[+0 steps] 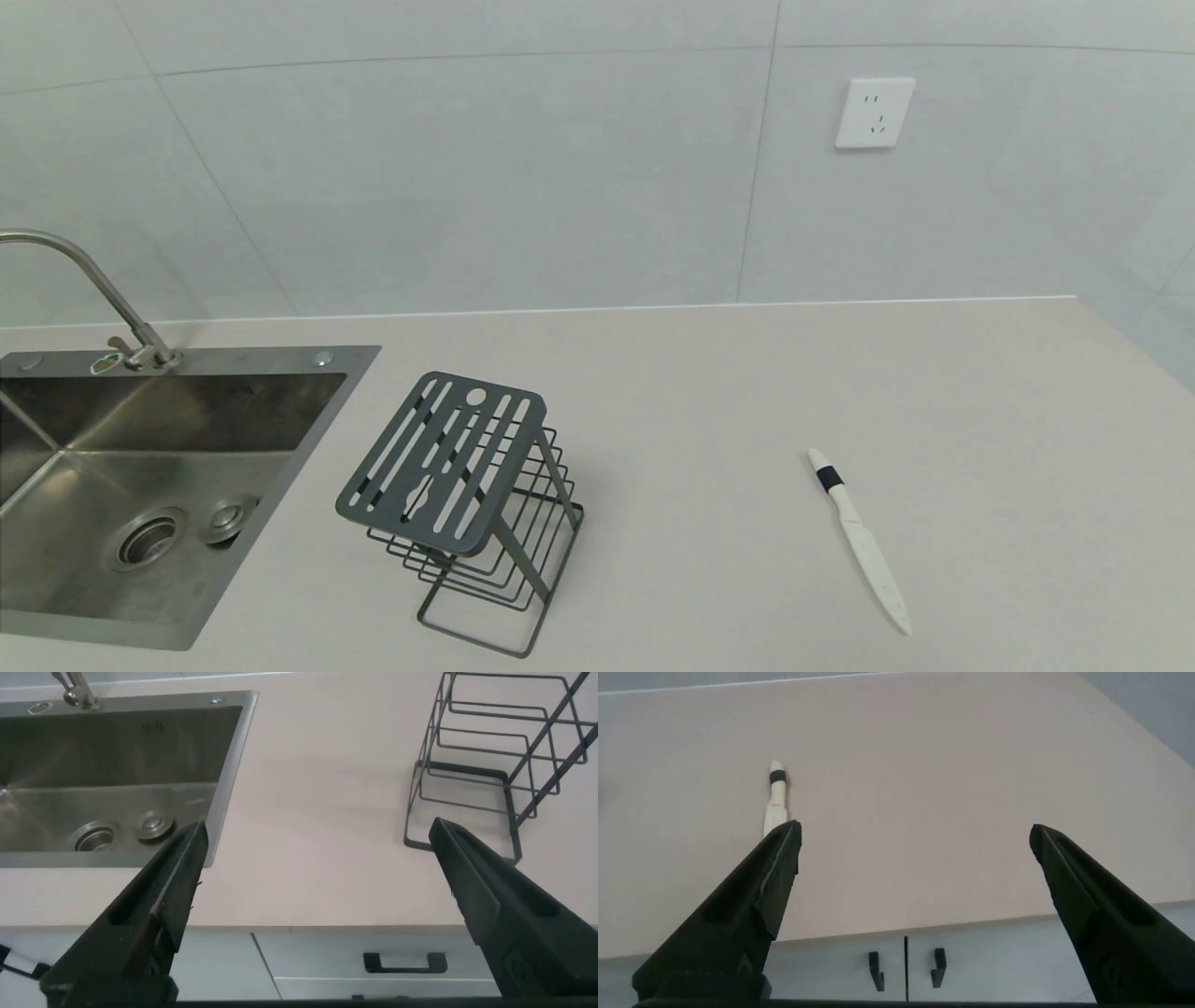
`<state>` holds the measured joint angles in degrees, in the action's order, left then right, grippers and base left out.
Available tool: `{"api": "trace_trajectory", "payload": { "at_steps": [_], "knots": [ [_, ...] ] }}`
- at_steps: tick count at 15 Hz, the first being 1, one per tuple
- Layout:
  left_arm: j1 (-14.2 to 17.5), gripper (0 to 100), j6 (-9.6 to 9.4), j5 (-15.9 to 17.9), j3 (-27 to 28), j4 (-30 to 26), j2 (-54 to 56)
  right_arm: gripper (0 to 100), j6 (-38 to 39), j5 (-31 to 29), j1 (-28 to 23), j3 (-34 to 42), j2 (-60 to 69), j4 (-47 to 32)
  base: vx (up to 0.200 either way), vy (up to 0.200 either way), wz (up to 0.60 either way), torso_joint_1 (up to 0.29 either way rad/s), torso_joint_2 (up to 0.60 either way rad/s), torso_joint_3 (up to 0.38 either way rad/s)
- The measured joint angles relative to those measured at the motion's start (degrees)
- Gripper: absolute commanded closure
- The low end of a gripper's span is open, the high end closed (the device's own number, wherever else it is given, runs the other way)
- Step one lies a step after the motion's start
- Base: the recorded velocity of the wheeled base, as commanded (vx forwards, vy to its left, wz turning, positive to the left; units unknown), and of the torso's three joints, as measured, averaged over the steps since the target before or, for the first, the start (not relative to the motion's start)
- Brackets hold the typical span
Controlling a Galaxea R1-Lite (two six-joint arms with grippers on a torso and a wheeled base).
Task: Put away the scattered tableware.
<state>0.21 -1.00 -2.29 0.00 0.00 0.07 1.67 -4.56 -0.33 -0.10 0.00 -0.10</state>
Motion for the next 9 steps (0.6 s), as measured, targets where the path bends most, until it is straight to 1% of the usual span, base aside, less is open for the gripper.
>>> {"api": "trace_trajectory", "payload": {
  "at_steps": [2,4,8,9],
  "knots": [
    [0.01,0,-1.65,0.02,0.0,0.0,0.0,0,-0.34,0.07,0.0,0.0,0.0,0.0,0.0,0.0,0.0,0.0,0.0,0.0],
    [0.04,0,-1.95,-0.02,0.02,0.0,0.0,0,-0.94,0.46,-0.02,0.0,0.0,0.0,0.0,0.0,0.0,0.0,0.0,0.0],
    [0.04,0,-1.29,-0.06,0.02,0.0,0.0,0,-2.0,2.02,-0.02,0.02,0.0,0.78,0.0,0.0,0.0,0.0,0.0,0.0],
    [0.04,0,-1.0,-0.06,0.0,0.0,0.0,0,-2.02,2.45,0.02,0.07,0.0,3.9,0.0,0.0,0.0,0.0,0.0,0.0]
  ]
}}
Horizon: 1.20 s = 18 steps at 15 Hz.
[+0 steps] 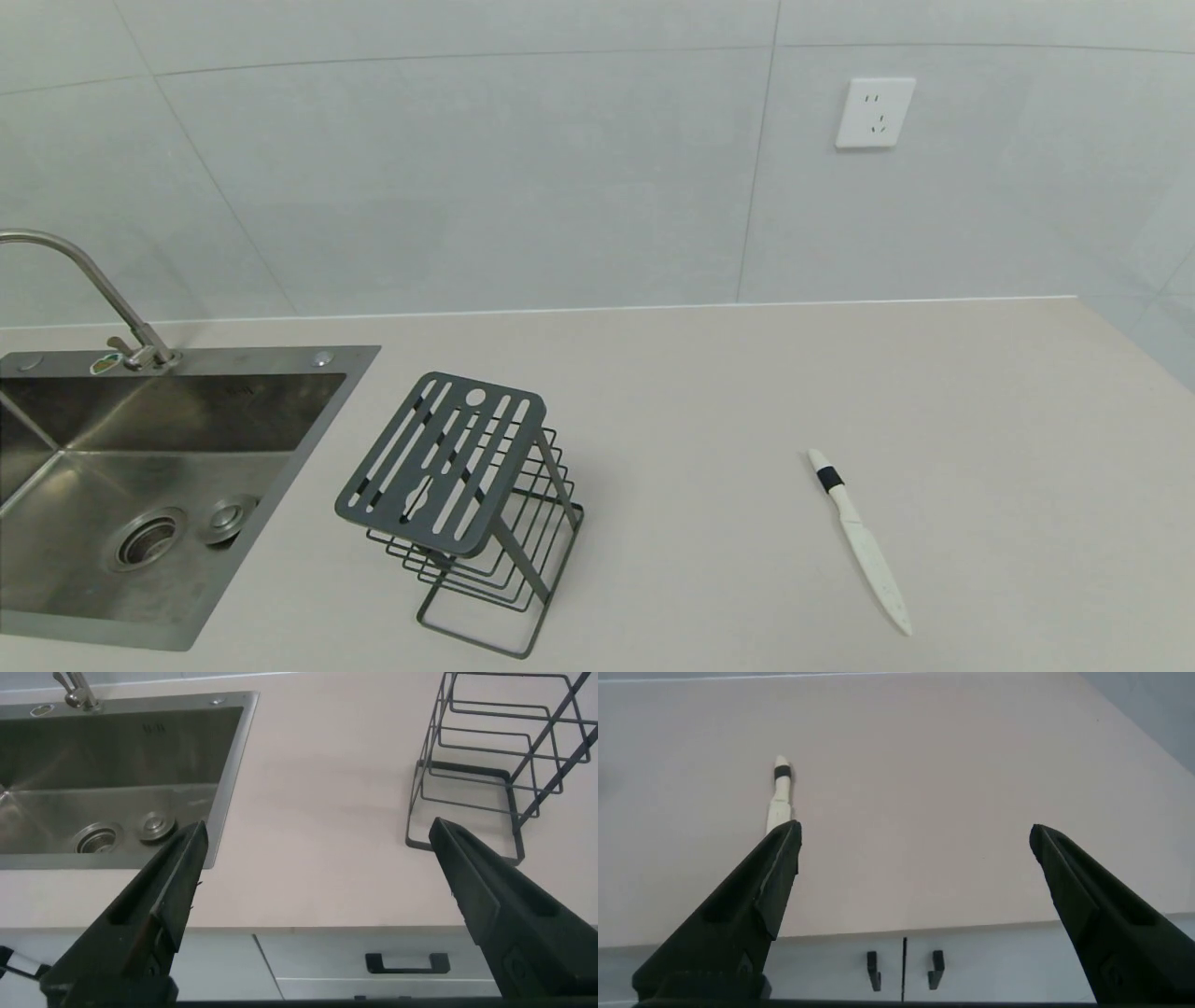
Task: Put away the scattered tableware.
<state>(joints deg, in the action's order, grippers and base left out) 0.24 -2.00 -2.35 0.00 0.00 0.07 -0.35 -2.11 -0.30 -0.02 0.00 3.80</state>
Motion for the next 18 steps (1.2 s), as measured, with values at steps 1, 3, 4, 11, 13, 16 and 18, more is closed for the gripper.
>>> {"api": "trace_trajectory", "payload": {
  "at_steps": [1,3,4,11,13,16,18],
  "knots": [
    [0.0,0,0.01,0.0,0.0,0.0,0.0,0,-0.07,0.12,-0.02,0.02,0.0,3.04,0.0,0.0,0.0,0.0,0.0,0.0],
    [0.0,0,-0.32,0.06,0.0,0.0,0.0,0,-0.77,3.11,0.0,0.02,-0.02,8.48,0.0,0.0,0.0,0.0,0.0,0.0],
    [0.0,0,-0.24,0.06,0.0,0.0,0.0,0,-0.82,7.03,0.15,-0.02,-0.27,8.4,0.0,0.0,0.0,0.0,0.0,0.0],
    [-0.02,0,-0.13,0.17,0.0,0.05,0.0,0,-4.53,20.93,0.9,-9.57,-13.51,4.75,0.0,0.0,0.0,0.0,0.0,0.0],
    [0.0,0,-0.27,0.2,0.0,0.05,0.0,0,-4.62,23.19,1.15,-11.24,-18.35,4.64,0.0,0.0,0.0,0.0,0.0,0.0],
    [0.0,0,-0.29,0.2,0.0,0.07,0.0,0,-4.64,24.38,3.17,-12.43,-26.12,4.73,0.0,0.0,0.0,0.0,0.0,0.0],
    [0.0,0,-0.29,0.24,0.0,0.07,0.0,0,-4.73,24.49,4.57,-12.57,-30.93,4.79,0.0,0.0,0.0,0.0,0.0,0.0]
  ]
}}
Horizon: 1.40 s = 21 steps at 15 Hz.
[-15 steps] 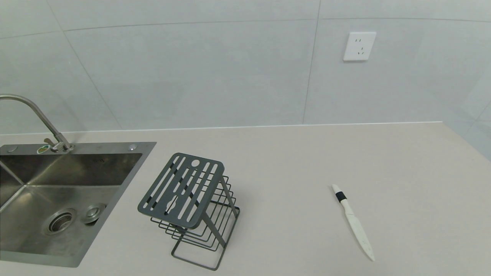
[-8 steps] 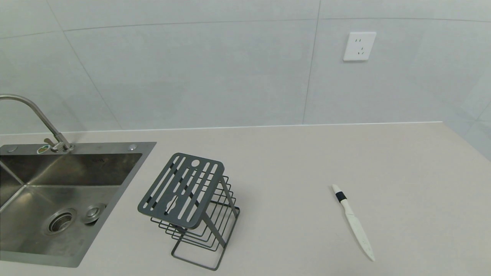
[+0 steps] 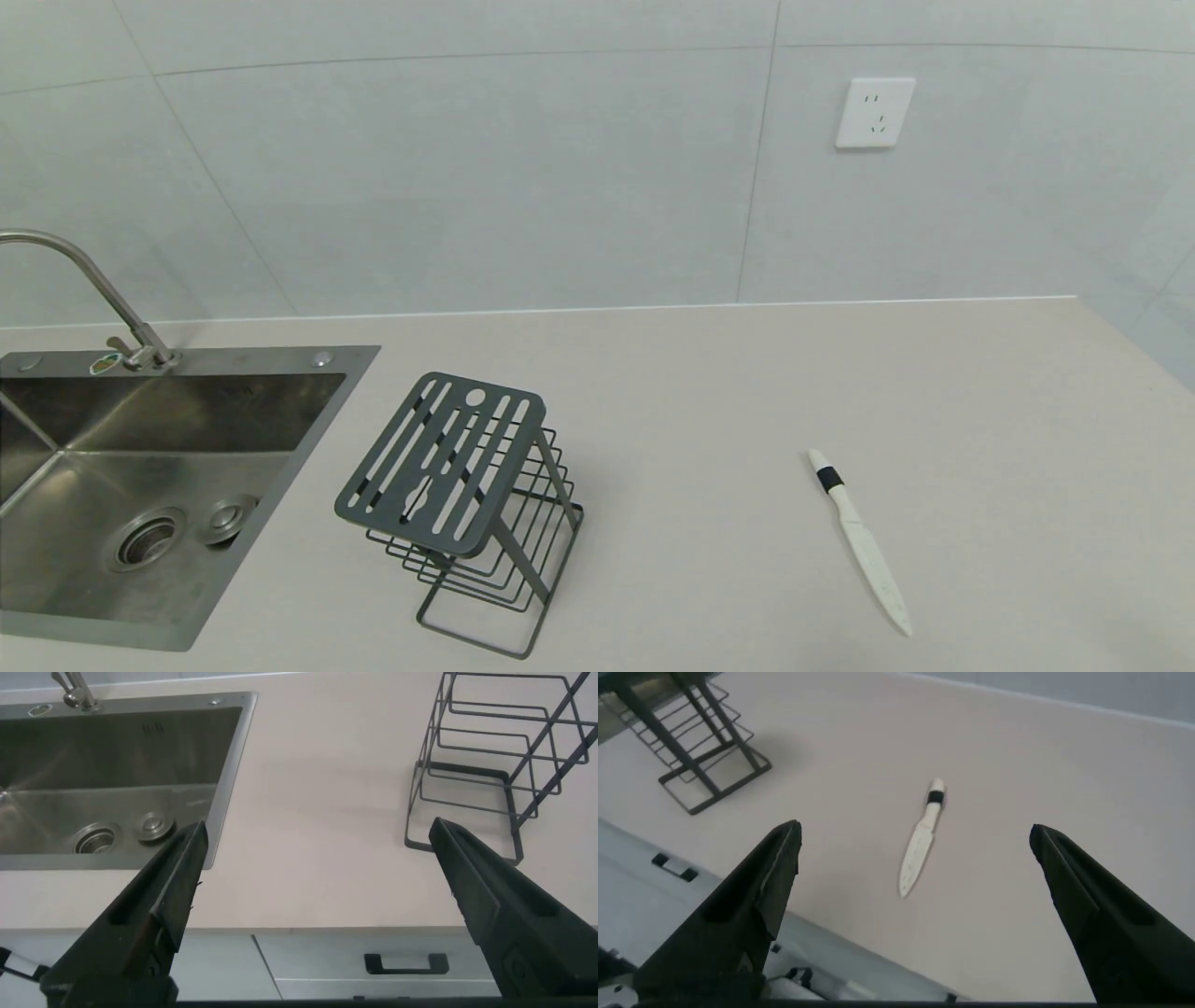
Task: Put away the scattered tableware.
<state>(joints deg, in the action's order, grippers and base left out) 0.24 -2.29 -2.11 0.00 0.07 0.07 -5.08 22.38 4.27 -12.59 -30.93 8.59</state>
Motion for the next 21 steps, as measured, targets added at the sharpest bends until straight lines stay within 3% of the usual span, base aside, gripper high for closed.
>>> {"api": "trace_trajectory", "payload": {
  "at_steps": [14,21],
  "knots": [
    [0.0,0,0.0,0.04,0.0,0.0,0.0,0,-11.8,-2.73,8.98,-1.1,-26.12,5.41,0.0,0.0,0.0,0.0,0.0,0.0],
    [-0.04,0,0.0,0.01,0.0,0.0,0.0,0,-10.26,-3.04,10.67,-4.18,-34.56,6.01,0.0,0.0,0.0,0.0,0.0,0.0]
  ]
}}
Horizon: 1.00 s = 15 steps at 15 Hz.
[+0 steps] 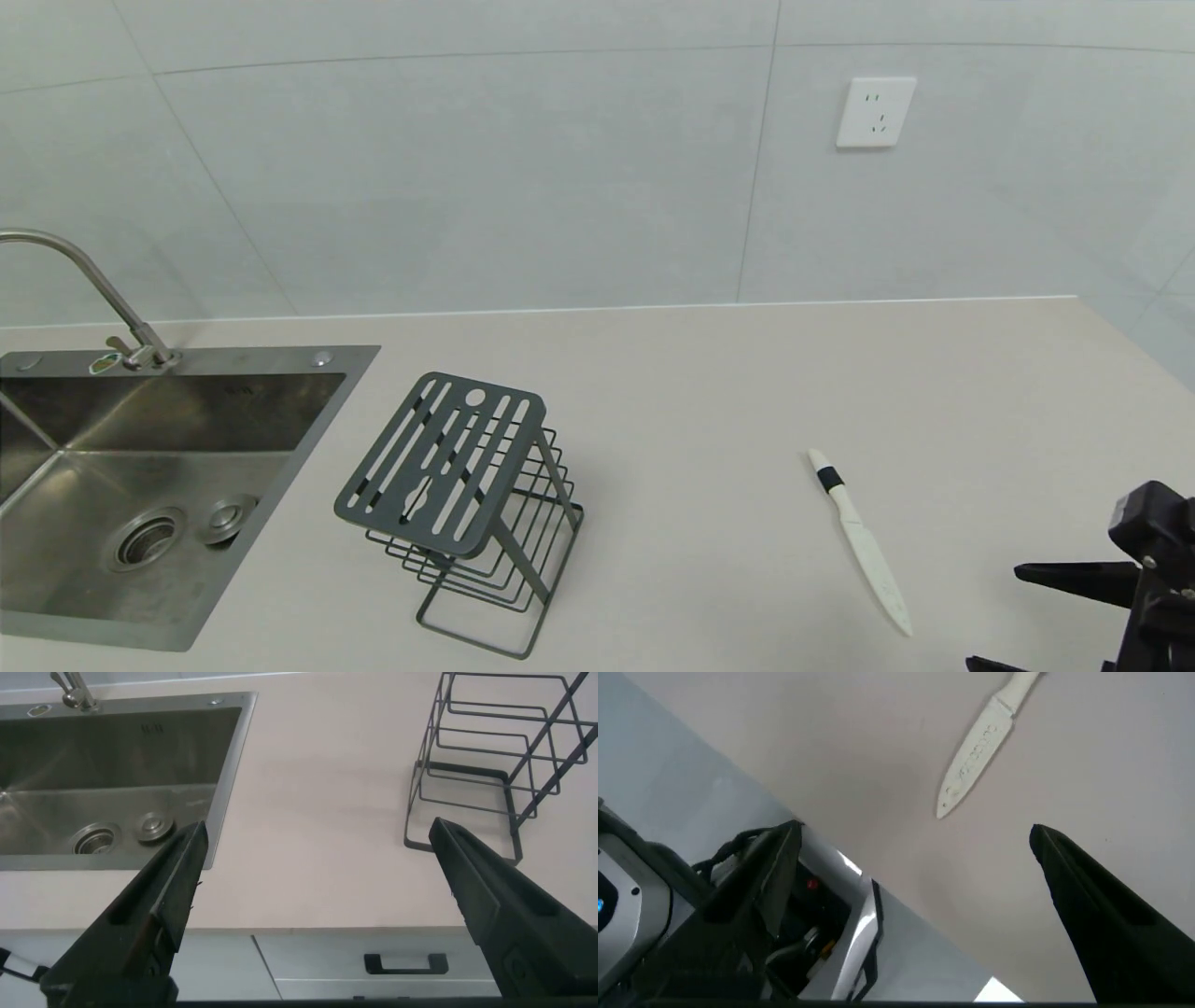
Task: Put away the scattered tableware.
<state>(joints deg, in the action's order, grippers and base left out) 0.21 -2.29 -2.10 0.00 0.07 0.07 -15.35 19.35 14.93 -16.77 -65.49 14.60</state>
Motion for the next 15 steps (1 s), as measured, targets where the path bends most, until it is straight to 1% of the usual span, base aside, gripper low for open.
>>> {"api": "trace_trajectory", "payload": {
  "at_steps": [2,5,6,8,10,13,15],
  "knots": [
    [0.04,0,0.0,0.0,0.0,0.0,0.0,0,3.94,-2.51,3.64,-3.18,-3.19,0.22,0.0,0.0,0.0,0.0,0.0,0.0],
    [0.04,0,0.0,0.0,0.0,0.0,0.0,0,5.58,-7.83,7.55,-5.35,-8.35,0.55,0.0,0.0,0.0,0.0,0.0,0.0],
    [0.01,0,0.02,0.0,0.0,0.0,0.0,0,6.24,-9.14,8.13,-5.66,-10.12,0.63,0.0,0.0,0.0,0.0,0.0,0.0],
    [0.0,0,0.13,-0.04,0.0,0.0,0.0,0,12.35,-12.21,8.68,-7.23,-13.51,0.78,0.0,0.0,0.0,0.0,0.0,0.0],
    [0.0,0,0.11,-0.06,0.0,-0.02,0.0,0,16.35,-15.12,9.01,-10.14,-16.62,0.88,0.0,0.0,0.0,0.0,0.0,0.0],
    [0.01,0,0.16,-0.09,0.0,-0.05,0.0,0,18.25,-19.32,9.13,-14.57,-21.09,0.88,0.0,0.0,0.0,0.0,0.0,0.0],
    [0.0,0,0.18,-0.06,0.0,-0.05,-0.02,0,18.25,-20.47,9.48,-16.1,-23.76,0.91,0.0,0.0,0.0,0.0,0.0,0.0]
  ]
}}
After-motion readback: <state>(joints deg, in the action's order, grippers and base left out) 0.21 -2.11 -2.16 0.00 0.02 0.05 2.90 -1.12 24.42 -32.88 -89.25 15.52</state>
